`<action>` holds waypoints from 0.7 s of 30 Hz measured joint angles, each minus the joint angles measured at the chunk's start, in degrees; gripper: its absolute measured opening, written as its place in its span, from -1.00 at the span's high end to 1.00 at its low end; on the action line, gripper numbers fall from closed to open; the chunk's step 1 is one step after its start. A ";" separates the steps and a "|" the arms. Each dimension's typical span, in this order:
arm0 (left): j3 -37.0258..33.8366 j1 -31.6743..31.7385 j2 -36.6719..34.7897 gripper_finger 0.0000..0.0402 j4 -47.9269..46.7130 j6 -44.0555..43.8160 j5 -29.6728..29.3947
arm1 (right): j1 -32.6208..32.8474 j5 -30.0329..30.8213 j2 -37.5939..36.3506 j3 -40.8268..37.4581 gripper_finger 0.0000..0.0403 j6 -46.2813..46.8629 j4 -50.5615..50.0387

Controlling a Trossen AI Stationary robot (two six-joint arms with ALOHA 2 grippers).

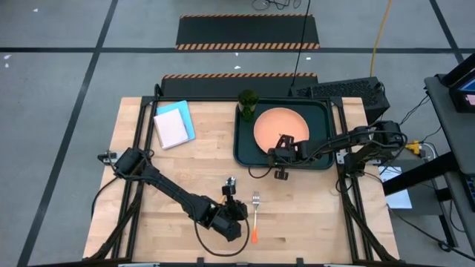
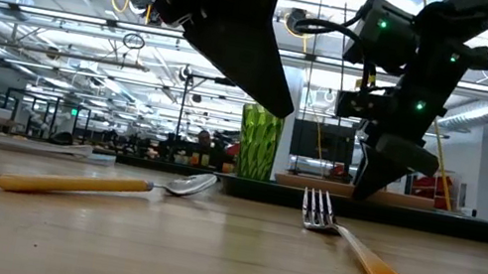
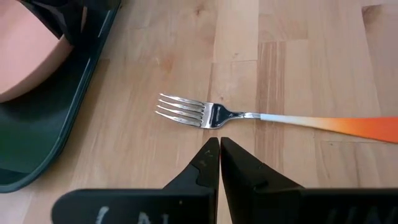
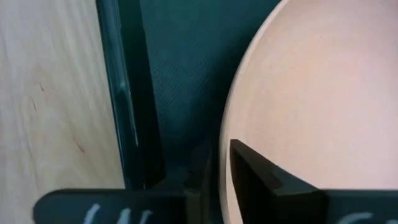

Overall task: Pick and place plate/cup/fork/spoon on tray
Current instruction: Put the orange plate on the black tray, then put the orange fork to the right of the orange plate on the black tray

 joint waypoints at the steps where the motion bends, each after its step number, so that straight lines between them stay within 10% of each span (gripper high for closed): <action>1: 0.00 0.06 -0.01 0.90 0.00 0.09 0.00 | 0.00 0.14 0.00 0.00 0.71 0.00 -0.01; 21: 0.00 0.53 -0.09 0.90 6.62 1.11 1.11 | 8.44 2.84 -8.63 0.16 0.33 4.64 0.21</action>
